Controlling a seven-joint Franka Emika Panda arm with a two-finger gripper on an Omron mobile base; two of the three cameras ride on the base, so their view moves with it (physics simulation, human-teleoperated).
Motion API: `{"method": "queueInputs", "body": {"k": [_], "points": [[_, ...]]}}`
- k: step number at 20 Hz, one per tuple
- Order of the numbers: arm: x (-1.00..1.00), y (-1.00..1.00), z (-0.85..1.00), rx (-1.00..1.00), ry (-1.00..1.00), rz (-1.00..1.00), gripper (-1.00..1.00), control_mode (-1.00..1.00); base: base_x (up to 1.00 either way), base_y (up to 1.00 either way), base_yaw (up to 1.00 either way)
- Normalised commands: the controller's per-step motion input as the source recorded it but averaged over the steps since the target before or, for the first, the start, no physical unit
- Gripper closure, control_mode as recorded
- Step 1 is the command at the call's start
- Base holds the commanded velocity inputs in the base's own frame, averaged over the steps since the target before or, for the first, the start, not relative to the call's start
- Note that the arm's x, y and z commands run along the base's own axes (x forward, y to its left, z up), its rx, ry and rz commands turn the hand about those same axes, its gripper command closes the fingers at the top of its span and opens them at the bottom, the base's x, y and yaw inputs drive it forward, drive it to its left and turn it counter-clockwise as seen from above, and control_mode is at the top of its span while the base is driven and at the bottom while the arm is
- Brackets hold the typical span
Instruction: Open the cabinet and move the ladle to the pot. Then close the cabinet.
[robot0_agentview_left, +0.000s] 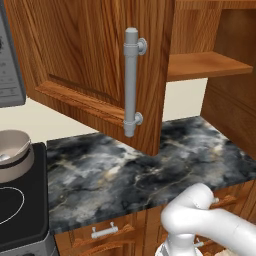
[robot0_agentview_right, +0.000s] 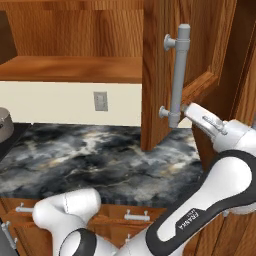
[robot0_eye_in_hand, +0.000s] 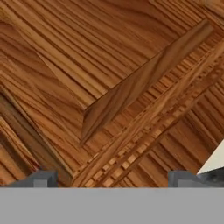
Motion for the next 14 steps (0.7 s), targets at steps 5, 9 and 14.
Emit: {"method": "queueInputs", "body": {"k": [5,9,14], "points": [[0.00,0.52,0.00,0.00,-0.39,-0.03,-1.00,-1.00,0.00,0.00,0.00],[0.00,0.51,0.00,0.00,-0.36,-0.07,-1.00,-1.00,0.00,0.00,0.00],[0.00,0.39,0.02,0.00,-0.24,-0.09,-1.00,-1.00,0.00,0.00,0.00]]}}
